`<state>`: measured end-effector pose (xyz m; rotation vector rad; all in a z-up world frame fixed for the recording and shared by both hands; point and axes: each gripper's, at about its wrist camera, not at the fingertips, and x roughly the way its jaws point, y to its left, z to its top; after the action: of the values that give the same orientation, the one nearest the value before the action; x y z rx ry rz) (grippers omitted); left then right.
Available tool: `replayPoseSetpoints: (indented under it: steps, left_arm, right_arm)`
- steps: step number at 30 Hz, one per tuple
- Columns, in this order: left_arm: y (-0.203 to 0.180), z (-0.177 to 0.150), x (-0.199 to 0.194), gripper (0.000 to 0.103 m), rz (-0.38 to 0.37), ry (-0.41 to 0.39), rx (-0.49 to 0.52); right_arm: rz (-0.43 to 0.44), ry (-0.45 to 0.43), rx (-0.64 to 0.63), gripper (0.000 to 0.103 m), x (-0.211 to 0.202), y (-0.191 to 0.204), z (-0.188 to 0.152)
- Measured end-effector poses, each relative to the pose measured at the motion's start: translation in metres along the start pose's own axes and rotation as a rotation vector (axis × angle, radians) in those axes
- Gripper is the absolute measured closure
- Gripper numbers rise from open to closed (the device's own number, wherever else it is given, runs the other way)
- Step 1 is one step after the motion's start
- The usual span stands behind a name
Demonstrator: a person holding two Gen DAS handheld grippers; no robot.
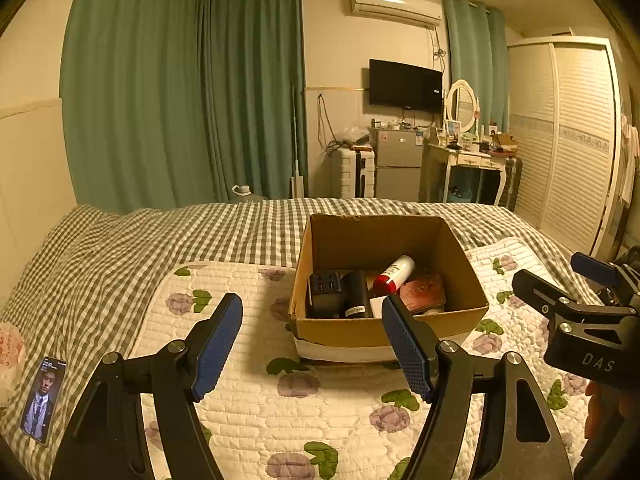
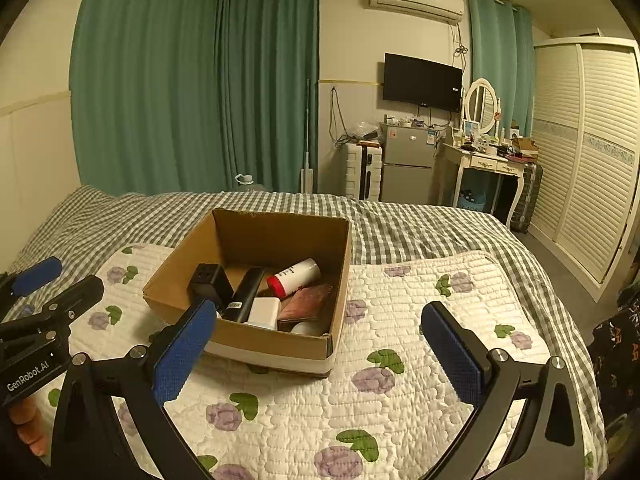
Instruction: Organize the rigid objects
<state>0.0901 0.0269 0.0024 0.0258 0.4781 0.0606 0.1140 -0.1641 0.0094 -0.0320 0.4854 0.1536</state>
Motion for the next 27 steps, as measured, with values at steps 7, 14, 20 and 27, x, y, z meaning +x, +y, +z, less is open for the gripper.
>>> replayPoseSetpoints:
  steps: [7,14,20,27]
  left_arm:
    - [-0.0008,0.0000,-0.0010,0.028,0.001,0.002,0.007]
    - [-0.0016,0.0011,-0.0001,0.028,-0.001,0.004,0.004]
    - [-0.0025,0.0001,0.0001,0.028,-0.002,0.005,0.007]
    - [-0.0029,-0.0002,0.0002,0.028,-0.001,0.007,0.004]
  right_arm:
    - [0.002,0.001,0.004,0.000,-0.0001,-0.0004,-0.0005]
    - [0.002,0.005,0.004,0.000,-0.0004,0.0000,-0.0012]
    - [0.005,0.015,0.005,0.000,0.0003,0.0000,-0.0016]
    - [0.005,0.015,0.003,0.000,0.0006,0.0003,-0.0017]
